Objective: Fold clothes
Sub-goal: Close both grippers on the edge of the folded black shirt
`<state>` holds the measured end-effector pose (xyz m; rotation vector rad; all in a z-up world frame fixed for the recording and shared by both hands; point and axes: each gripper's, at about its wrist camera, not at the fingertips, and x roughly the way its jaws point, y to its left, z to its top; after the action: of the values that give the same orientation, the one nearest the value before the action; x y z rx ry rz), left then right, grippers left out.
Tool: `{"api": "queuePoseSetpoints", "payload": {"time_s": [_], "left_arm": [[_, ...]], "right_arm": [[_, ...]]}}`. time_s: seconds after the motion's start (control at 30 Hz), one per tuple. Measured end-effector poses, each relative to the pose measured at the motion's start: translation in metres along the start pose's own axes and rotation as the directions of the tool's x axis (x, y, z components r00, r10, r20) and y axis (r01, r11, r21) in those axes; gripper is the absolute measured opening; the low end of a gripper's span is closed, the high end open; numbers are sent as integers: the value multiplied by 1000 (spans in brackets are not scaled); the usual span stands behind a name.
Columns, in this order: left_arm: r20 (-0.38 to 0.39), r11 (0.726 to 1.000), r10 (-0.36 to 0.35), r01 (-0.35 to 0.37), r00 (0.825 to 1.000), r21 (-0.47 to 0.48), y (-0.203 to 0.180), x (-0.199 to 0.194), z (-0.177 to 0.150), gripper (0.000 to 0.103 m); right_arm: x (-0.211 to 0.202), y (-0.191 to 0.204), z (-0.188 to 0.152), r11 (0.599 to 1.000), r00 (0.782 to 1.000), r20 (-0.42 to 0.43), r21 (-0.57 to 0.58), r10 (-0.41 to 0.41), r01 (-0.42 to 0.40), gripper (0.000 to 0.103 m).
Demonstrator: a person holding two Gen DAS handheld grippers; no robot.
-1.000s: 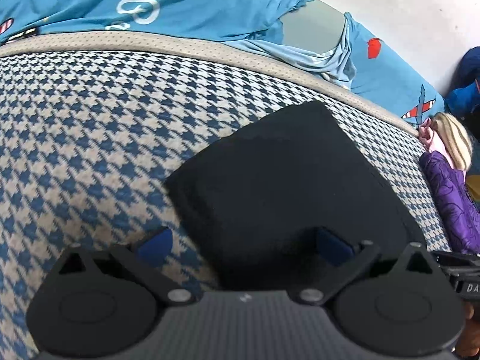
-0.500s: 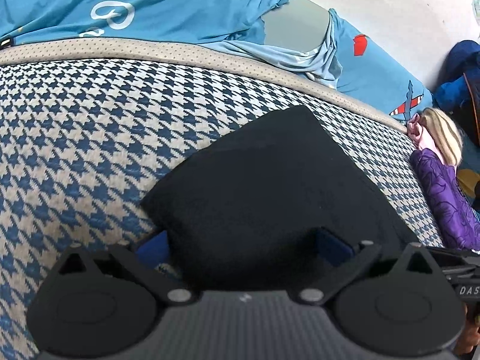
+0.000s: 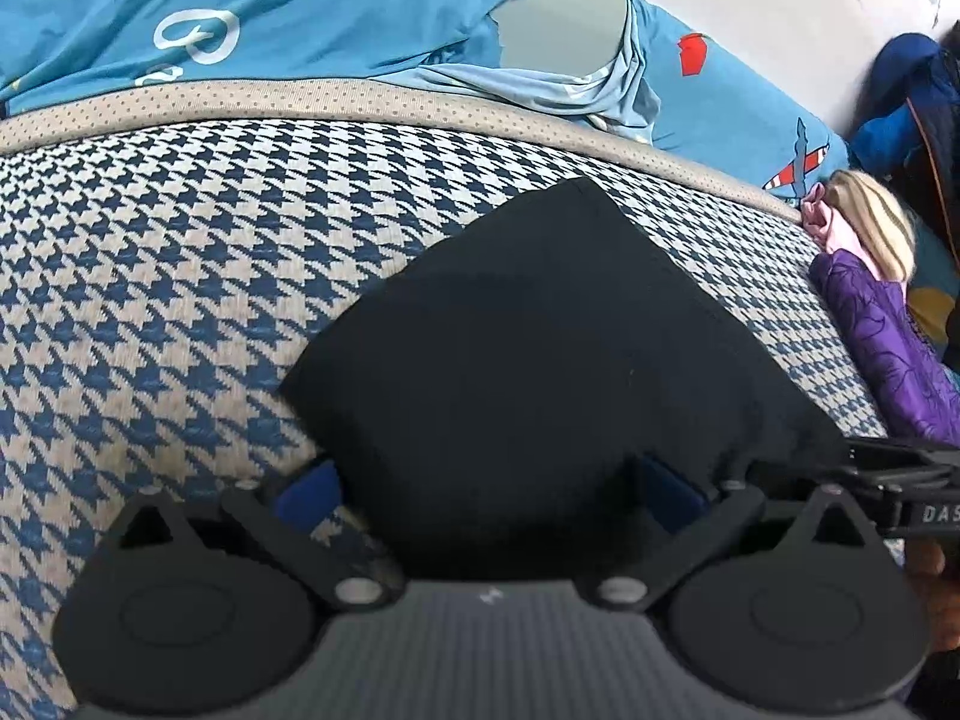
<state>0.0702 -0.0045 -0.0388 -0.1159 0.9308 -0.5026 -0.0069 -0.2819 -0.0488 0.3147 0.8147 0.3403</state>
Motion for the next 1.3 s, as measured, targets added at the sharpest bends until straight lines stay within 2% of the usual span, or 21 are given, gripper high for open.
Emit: {"api": "queuePoseSetpoints", "payload": {"time_s": [0.53, 0.6, 0.77, 1.0, 1.07, 1.13, 1.3], "left_arm": [[55, 999, 16, -14, 998, -44, -7, 14, 10, 101], [58, 999, 21, -19, 998, -39, -9, 14, 10, 96], [65, 999, 22, -19, 998, -41, -14, 11, 9, 65], [86, 998, 23, -18, 996, -54, -20, 5, 5, 44], [93, 998, 26, -20, 995, -59, -22, 3, 4, 35], [99, 998, 31, -25, 995, -63, -24, 0, 4, 33], [125, 995, 98, -95, 987, -32, -34, -6, -2, 32]], "right_arm": [[9, 7, 6, 1000, 1000, 17, 24, -13, 13, 55], [11, 10, 6, 1000, 1000, 19, 20, -15, 14, 53], [13, 13, 8, 1000, 1000, 19, 12, -20, 20, 46], [12, 18, 8, 999, 999, 26, -17, -29, 29, 31], [11, 20, 9, 999, 999, 33, -28, -29, 30, 26], [9, 23, 9, 998, 999, 39, -43, -34, 36, 25], [7, 33, 9, 995, 997, 60, -91, -38, 44, 23]]}}
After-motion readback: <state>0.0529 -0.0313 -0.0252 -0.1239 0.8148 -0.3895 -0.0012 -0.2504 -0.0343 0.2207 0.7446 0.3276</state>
